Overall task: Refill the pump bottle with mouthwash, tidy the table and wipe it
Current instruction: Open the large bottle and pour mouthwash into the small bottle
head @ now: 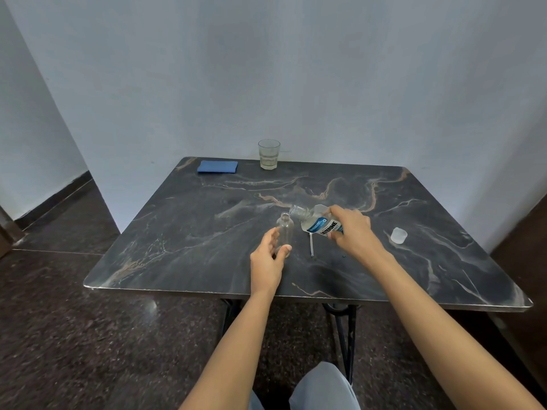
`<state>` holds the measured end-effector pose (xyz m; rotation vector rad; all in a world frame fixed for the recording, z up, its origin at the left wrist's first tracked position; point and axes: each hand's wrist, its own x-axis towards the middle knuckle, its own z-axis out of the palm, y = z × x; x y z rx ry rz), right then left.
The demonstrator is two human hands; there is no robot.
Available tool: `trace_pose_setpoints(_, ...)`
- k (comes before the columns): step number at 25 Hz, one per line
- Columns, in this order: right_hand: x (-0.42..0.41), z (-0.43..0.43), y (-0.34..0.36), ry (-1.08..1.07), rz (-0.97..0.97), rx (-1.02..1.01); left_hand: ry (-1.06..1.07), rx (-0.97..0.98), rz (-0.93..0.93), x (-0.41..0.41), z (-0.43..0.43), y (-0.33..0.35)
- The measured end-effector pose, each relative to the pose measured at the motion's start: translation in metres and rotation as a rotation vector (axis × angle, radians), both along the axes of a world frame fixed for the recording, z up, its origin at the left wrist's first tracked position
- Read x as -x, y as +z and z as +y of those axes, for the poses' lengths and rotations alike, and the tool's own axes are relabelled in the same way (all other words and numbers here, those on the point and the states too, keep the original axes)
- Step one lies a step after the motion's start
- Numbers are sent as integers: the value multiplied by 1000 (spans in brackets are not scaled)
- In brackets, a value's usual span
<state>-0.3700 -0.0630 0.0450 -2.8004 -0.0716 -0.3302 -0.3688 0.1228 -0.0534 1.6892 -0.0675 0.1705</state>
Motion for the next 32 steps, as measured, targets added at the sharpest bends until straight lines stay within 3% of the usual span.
trace_pose_setpoints(32,-3,7,31,-14,40,352,6,1,-8,0,0,0)
